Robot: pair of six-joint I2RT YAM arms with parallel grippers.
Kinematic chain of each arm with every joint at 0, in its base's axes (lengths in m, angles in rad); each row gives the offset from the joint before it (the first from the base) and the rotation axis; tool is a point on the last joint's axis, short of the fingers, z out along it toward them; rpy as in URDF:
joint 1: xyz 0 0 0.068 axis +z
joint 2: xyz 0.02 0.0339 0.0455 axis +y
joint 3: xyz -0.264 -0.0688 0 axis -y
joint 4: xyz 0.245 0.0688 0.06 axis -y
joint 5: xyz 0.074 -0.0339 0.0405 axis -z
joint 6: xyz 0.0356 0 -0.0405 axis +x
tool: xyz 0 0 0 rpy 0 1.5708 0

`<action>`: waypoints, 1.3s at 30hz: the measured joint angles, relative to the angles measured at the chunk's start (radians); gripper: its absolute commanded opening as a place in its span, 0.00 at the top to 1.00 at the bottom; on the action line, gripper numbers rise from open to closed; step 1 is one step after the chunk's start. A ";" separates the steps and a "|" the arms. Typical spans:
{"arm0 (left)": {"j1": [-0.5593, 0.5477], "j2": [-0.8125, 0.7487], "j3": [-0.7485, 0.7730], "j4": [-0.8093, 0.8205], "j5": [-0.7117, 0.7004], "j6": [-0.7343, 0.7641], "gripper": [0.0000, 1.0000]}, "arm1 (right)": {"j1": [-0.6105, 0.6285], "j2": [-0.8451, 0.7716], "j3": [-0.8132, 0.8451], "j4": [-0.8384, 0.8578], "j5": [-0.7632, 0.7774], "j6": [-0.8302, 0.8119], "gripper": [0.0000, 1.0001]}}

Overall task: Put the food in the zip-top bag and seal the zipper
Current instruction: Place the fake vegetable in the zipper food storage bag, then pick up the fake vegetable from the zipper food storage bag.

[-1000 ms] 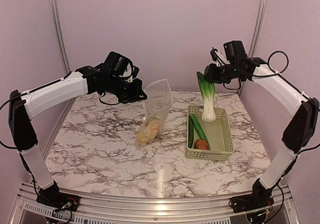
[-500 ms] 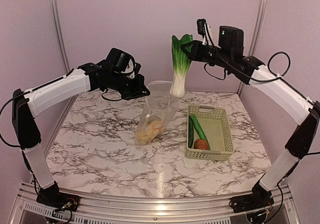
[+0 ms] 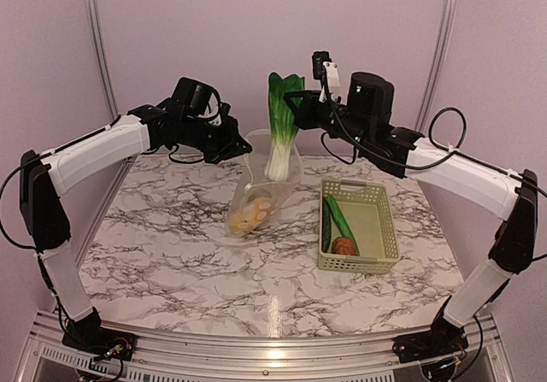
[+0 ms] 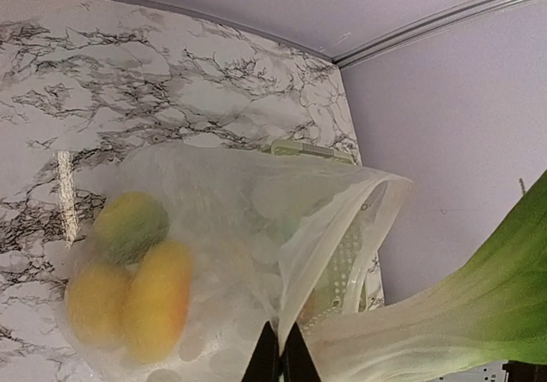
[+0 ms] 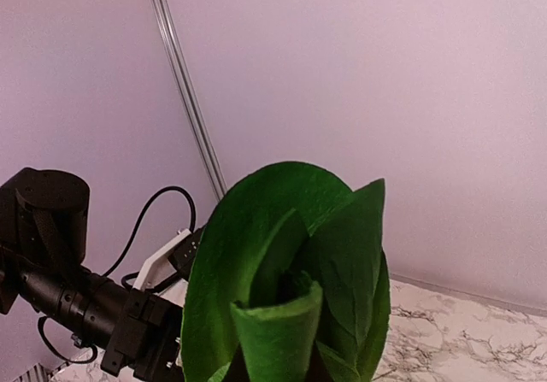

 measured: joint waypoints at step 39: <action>0.037 -0.005 -0.133 0.142 0.080 -0.086 1.00 | 0.103 0.126 0.229 -0.513 -0.048 -0.169 0.30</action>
